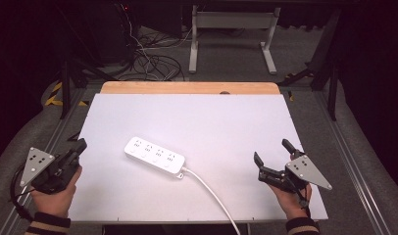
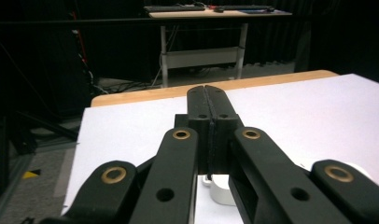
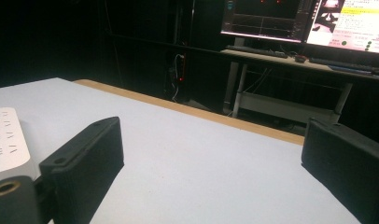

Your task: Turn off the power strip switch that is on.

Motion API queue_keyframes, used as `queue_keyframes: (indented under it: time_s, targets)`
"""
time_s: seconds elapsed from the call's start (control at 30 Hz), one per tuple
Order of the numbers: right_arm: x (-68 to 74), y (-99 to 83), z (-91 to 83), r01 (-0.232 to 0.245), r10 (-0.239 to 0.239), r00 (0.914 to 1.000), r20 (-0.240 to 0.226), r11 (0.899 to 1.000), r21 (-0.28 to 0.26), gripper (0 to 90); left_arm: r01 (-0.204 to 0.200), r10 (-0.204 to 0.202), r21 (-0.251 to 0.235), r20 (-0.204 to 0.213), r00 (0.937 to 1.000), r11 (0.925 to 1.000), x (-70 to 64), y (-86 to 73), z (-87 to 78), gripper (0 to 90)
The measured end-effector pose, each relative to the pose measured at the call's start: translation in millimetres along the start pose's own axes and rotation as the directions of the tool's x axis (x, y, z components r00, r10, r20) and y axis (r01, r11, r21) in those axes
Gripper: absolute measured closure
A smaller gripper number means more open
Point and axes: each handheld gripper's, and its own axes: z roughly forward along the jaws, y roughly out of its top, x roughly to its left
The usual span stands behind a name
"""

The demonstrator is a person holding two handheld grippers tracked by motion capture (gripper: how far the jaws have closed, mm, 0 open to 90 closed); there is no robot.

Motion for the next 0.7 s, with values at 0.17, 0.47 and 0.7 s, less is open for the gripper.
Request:
queue_keyframes:
  time_s: [0.17,0.47,0.7]
  targets:
    - [0.0,-0.3,-0.1,0.002,-0.002,1.0000,0.002,1.000,0.004,6.1,0.017,-0.017,-0.009,0.010,0.9998,0.9998,2.5,2.2,-1.6,90.0]
    - [-0.4,-1.5,0.3,0.004,-0.004,1.0000,0.004,1.000,0.014,6.2,0.017,-0.017,0.008,0.041,0.9990,0.9998,-0.4,11.3,1.7,90.0]
    - [-1.8,-2.1,-0.6,0.002,-0.002,1.0000,0.006,1.000,0.017,6.3,-0.010,0.007,0.029,0.098,0.9952,0.9995,-13.4,23.8,11.1,90.0]
